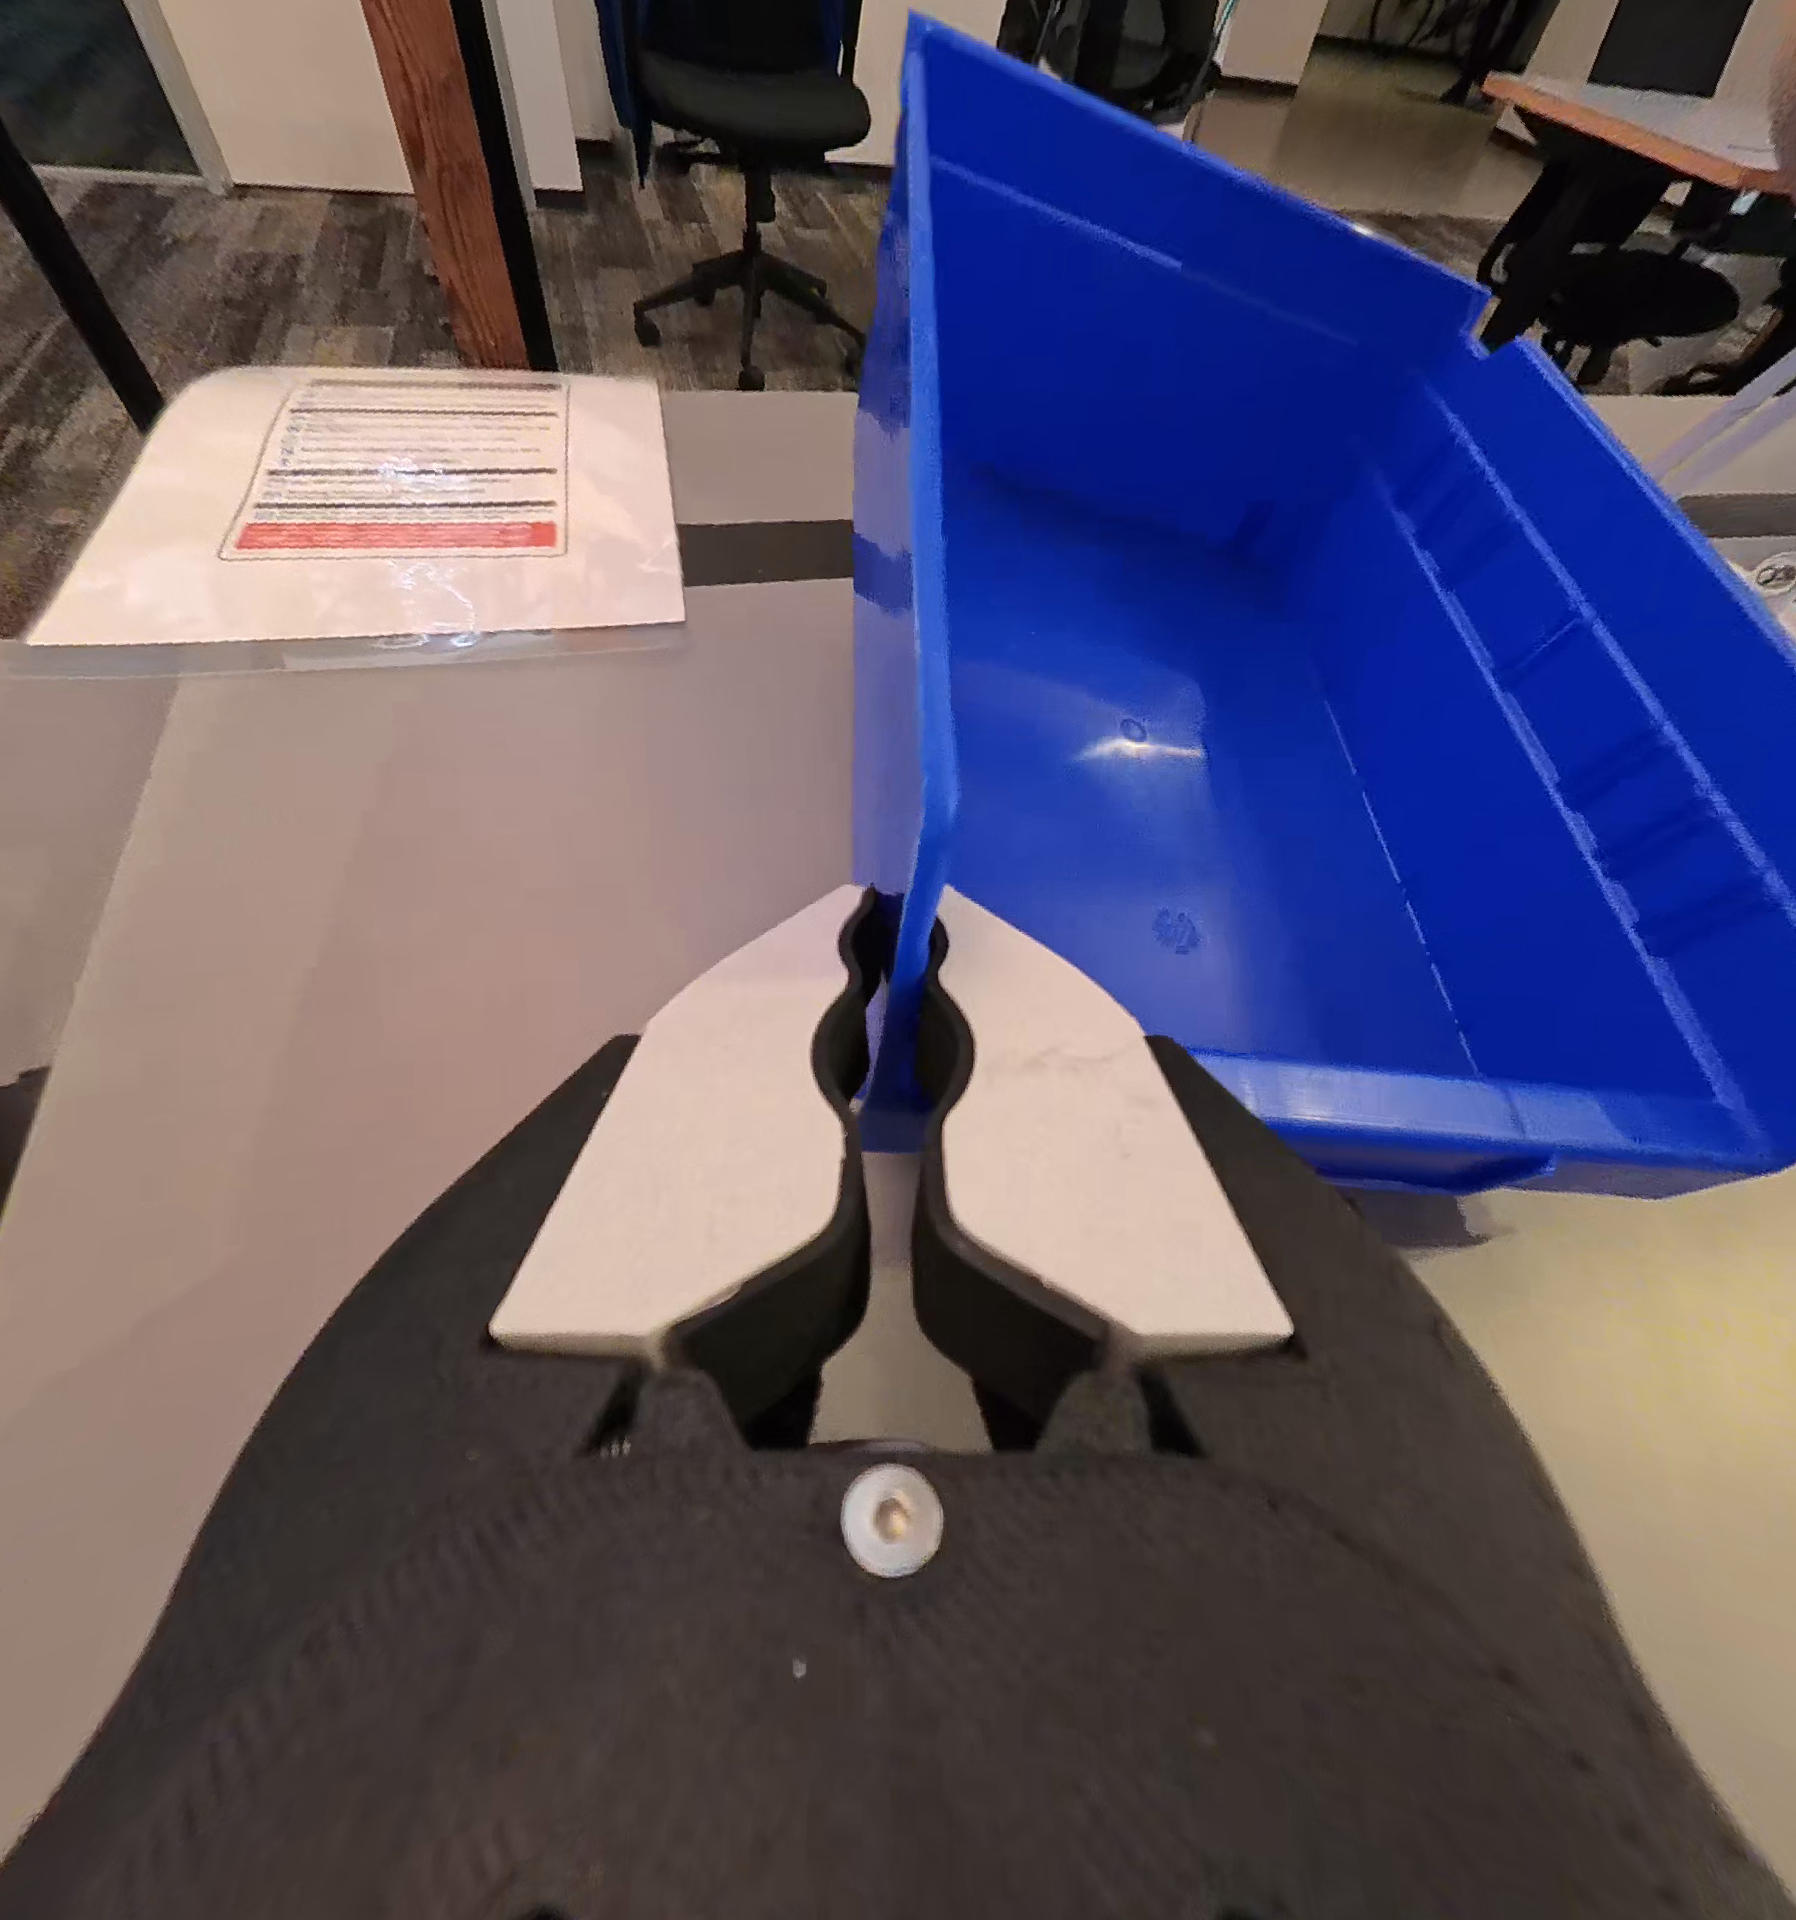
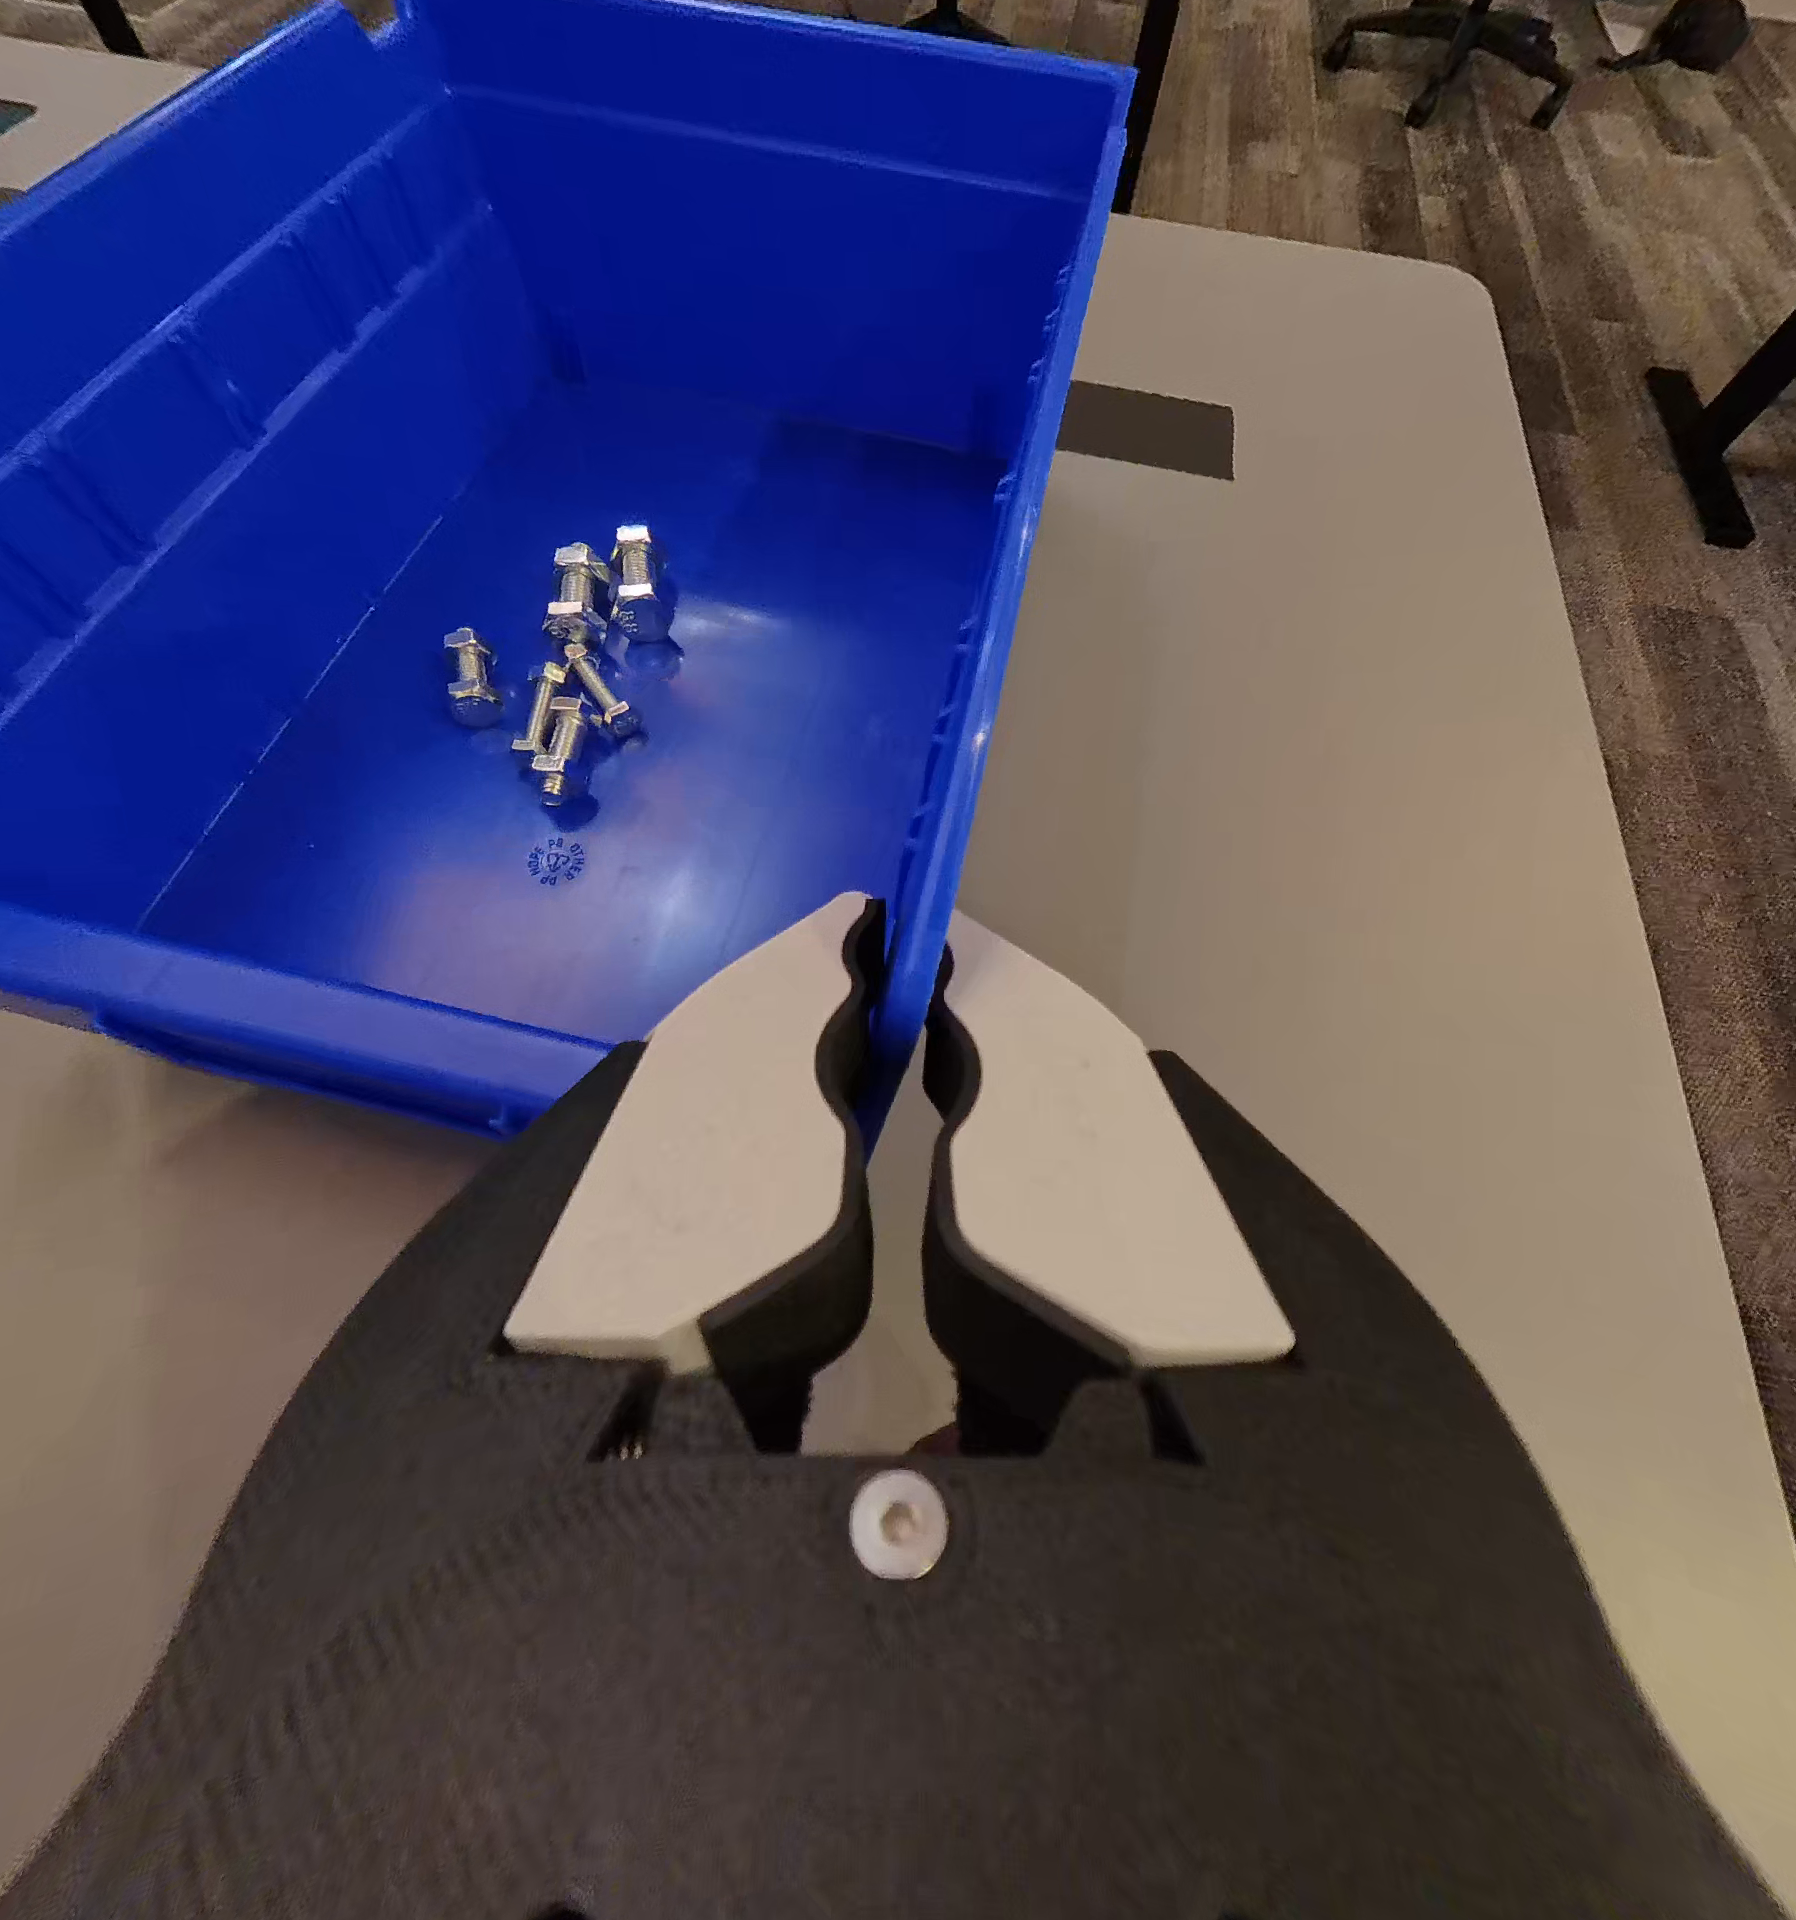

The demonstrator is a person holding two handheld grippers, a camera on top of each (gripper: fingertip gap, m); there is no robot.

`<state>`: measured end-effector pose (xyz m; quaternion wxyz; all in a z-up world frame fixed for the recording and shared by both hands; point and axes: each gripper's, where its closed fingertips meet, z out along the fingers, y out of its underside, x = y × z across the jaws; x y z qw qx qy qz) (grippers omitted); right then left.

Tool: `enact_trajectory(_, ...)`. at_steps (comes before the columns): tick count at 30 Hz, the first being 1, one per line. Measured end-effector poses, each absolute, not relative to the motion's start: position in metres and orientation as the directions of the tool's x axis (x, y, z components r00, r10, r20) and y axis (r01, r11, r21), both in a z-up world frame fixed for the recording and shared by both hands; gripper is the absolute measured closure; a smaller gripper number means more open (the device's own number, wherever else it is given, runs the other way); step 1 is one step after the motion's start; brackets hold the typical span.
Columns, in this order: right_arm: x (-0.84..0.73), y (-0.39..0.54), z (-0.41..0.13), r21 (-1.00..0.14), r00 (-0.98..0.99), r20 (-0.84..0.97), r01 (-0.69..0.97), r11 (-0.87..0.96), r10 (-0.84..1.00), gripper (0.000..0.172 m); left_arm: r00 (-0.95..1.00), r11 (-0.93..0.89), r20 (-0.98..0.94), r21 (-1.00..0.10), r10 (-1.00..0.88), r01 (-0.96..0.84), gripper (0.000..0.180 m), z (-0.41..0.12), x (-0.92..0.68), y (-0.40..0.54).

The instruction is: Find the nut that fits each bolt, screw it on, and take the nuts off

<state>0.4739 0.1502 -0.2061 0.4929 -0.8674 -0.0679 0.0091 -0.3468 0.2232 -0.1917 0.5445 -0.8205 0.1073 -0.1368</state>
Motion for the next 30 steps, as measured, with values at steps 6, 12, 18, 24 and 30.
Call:
enact_trajectory(6, 0.471, 0.120, -0.207, -0.850, 0.982, 0.041, 0.131, -0.511, 0.183, 0.166, 0.938, -0.337, 0.131, -0.941, -0.320, 0.016, 0.176, -0.180, -0.354, 0.220)
enact_trajectory(12, 0.463, 0.091, -0.207, -0.851, 0.956, 0.045, 0.190, -0.490, 0.291, 0.166, 0.938, -0.284, 0.133, -0.958, -0.321, 0.038, 0.175, -0.168, -0.359, 0.215)
enact_trajectory(18, 0.451, 0.069, -0.207, -0.848, 0.921, 0.022, 0.223, -0.481, 0.388, 0.167, 0.932, -0.233, 0.141, -0.970, -0.334, 0.064, 0.173, -0.156, -0.361, 0.209)
enact_trajectory(24, 0.432, 0.053, -0.207, -0.835, 0.872, 0.053, 0.306, -0.457, 0.487, 0.166, 0.926, -0.171, 0.134, -0.982, -0.352, 0.077, 0.172, -0.144, -0.363, 0.202)
enact_trajectory(30, 0.406, 0.044, -0.207, -0.828, 0.820, 0.057, 0.358, -0.432, 0.570, 0.166, 0.924, -0.127, 0.121, -0.989, -0.362, 0.080, 0.173, -0.135, -0.365, 0.195)
